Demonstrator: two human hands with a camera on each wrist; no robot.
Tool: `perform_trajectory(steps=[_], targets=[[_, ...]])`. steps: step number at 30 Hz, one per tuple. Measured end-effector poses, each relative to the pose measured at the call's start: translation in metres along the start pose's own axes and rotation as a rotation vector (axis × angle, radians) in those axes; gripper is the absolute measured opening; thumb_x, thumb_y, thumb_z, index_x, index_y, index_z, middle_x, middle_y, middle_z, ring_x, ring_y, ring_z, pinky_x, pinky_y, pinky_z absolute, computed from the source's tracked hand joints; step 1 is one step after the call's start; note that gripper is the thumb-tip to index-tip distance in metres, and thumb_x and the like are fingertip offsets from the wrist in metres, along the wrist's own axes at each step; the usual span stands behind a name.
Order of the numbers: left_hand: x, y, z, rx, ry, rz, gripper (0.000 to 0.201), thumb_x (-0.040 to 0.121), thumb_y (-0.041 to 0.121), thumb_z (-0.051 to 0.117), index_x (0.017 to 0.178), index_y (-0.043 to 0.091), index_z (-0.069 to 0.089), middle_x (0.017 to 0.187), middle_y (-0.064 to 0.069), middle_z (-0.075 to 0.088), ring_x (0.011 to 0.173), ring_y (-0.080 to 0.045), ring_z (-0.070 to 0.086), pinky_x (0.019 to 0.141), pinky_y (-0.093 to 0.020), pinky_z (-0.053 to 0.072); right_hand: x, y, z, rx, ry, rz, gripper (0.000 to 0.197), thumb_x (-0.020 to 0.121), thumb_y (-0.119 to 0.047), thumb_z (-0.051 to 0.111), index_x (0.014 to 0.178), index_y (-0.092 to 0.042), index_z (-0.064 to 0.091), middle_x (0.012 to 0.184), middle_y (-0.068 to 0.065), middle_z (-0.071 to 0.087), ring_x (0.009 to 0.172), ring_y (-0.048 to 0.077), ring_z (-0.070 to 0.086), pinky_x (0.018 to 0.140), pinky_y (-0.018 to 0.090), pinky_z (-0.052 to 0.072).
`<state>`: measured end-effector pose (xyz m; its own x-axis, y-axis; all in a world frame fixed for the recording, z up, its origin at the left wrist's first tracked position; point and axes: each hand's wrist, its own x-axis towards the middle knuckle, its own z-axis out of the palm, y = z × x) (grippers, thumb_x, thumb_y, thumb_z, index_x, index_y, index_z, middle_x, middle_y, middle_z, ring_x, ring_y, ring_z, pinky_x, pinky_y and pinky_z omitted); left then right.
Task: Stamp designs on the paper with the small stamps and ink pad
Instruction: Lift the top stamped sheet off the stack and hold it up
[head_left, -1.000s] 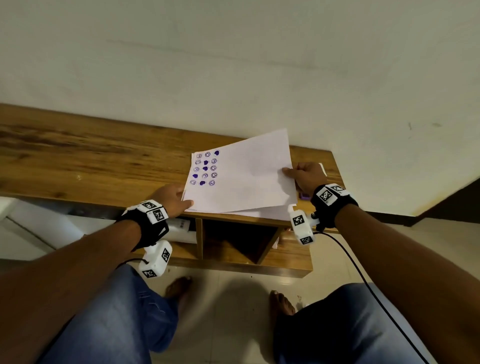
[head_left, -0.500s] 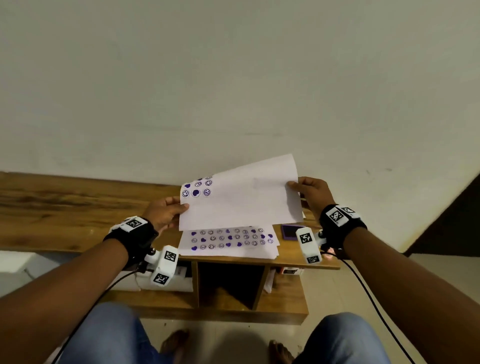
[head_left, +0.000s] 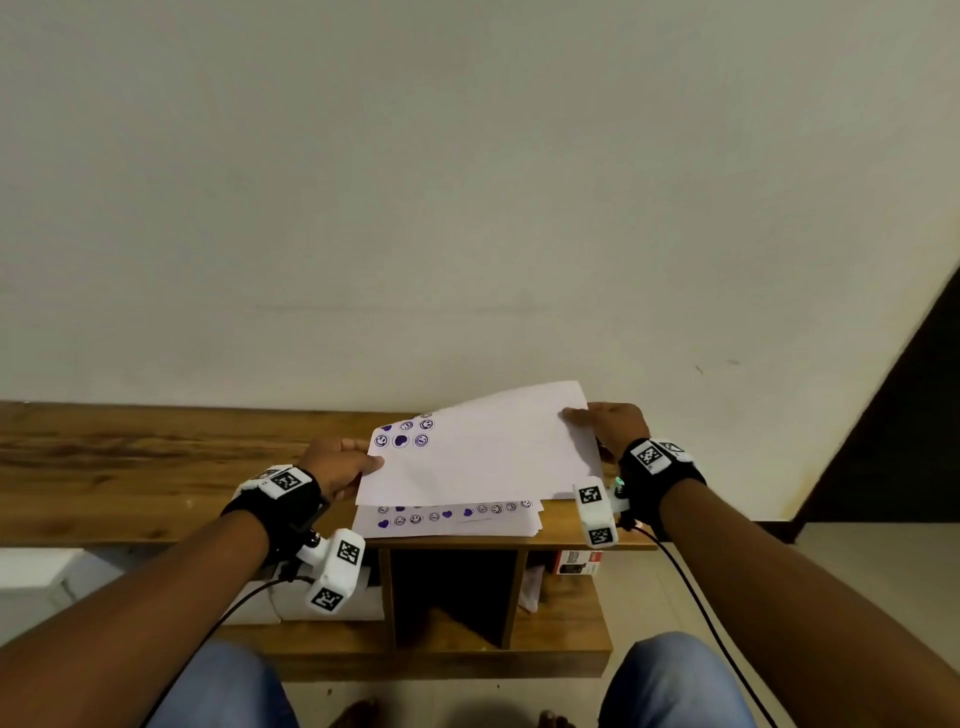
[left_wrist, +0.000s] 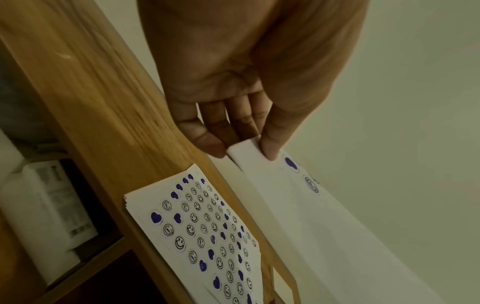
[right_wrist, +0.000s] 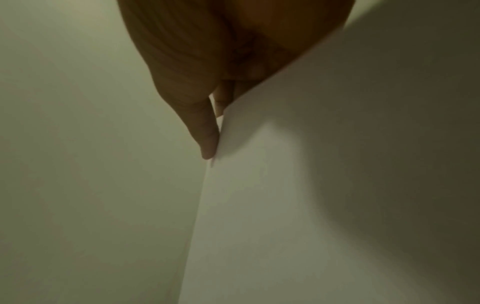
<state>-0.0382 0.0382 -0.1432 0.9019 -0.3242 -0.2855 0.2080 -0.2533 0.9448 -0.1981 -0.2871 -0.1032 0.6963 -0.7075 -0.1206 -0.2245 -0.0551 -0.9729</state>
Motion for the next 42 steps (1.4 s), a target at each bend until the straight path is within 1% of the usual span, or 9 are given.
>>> perform_trajectory(steps=[3,6,13,17,20,24,29,34,42], targets=[[-0.004,-0.001,-0.006,-0.035,-0.02,-0.018,0.027,0.088,-0.004,0.063,0.114,0.003,0.063,0.104,-0.02,0.069,0.054,-0.013,0.068,0.036,-0.019,0.047,-0.002,0.002,-0.006,-0.081,-0.011,-0.049,0.018,0.077,-0.015,0.084,0.078,-0.002,0.073,0.057,0.008,0.057,0.045,0.02,0.046,0.046,0.023,0.037],[-0.015,-0.001,-0.005,-0.039,-0.04,-0.017,0.025,0.088,-0.005,0.062,0.11,0.007,0.063,0.105,-0.019,0.069,0.05,-0.01,0.068,0.036,-0.018,0.047,-0.007,0.004,-0.008,-0.282,0.009,-0.112,0.025,0.076,-0.02,0.085,0.064,-0.007,0.067,0.059,0.009,0.055,0.053,0.021,0.045,0.054,0.026,0.038],[-0.022,0.027,-0.024,-0.326,-0.082,0.182,0.036,0.085,0.001,0.066,0.118,0.013,0.065,0.109,-0.011,0.071,0.091,-0.024,0.068,0.067,-0.033,0.057,-0.024,-0.028,-0.022,0.236,-0.126,-0.201,0.008,0.08,-0.01,0.08,0.086,-0.006,0.077,0.07,0.007,0.063,0.049,0.013,0.046,0.05,0.021,0.037],[-0.02,0.048,-0.027,-0.18,-0.059,0.182,0.027,0.085,0.0,0.067,0.108,0.014,0.067,0.097,-0.007,0.074,0.081,-0.02,0.072,0.063,-0.029,0.06,-0.024,-0.053,-0.024,0.024,-0.118,-0.282,0.02,0.08,-0.004,0.08,0.064,-0.005,0.069,0.05,-0.001,0.063,0.041,0.01,0.051,0.042,0.017,0.039],[-0.013,0.058,-0.024,-0.098,0.019,0.206,0.023,0.082,0.001,0.071,0.104,0.007,0.069,0.092,-0.011,0.075,0.079,-0.024,0.072,0.081,-0.042,0.057,-0.018,-0.067,-0.017,-0.058,-0.066,-0.351,0.019,0.082,-0.002,0.078,0.066,-0.004,0.068,0.046,-0.008,0.063,0.039,0.002,0.055,0.041,0.01,0.04],[-0.014,0.089,-0.024,-0.104,0.103,0.308,0.013,0.081,0.011,0.075,0.093,0.013,0.071,0.08,-0.003,0.07,0.066,-0.015,0.062,0.063,-0.025,0.052,-0.008,-0.098,-0.02,0.043,0.048,-0.404,0.017,0.081,-0.011,0.081,0.091,0.001,0.073,0.071,0.005,0.068,0.048,0.003,0.06,0.043,0.013,0.041],[-0.018,0.137,-0.032,-0.085,0.142,0.432,0.006,0.083,0.016,0.074,0.082,0.019,0.069,0.075,-0.001,0.063,0.068,-0.013,0.056,0.066,-0.025,0.049,-0.002,-0.144,-0.032,0.011,0.06,-0.477,0.024,0.08,-0.024,0.084,0.093,-0.006,0.076,0.083,0.006,0.071,0.073,0.013,0.063,0.058,0.025,0.046],[-0.015,0.169,-0.036,-0.041,0.161,0.474,0.007,0.084,0.017,0.074,0.083,0.018,0.066,0.077,-0.002,0.062,0.069,-0.014,0.056,0.061,-0.023,0.047,-0.004,-0.176,-0.036,0.013,0.06,-0.508,0.022,0.082,-0.023,0.081,0.095,-0.006,0.075,0.08,0.004,0.068,0.071,0.01,0.06,0.062,0.027,0.047],[-0.009,0.17,-0.034,0.052,0.174,0.457,0.008,0.085,0.017,0.072,0.079,0.02,0.067,0.077,-0.006,0.062,0.073,-0.017,0.056,0.06,-0.022,0.045,-0.004,-0.175,-0.036,-0.053,0.053,-0.489,0.012,0.083,-0.021,0.081,0.084,-0.011,0.073,0.068,-0.001,0.064,0.063,0.009,0.057,0.048,0.015,0.043]])
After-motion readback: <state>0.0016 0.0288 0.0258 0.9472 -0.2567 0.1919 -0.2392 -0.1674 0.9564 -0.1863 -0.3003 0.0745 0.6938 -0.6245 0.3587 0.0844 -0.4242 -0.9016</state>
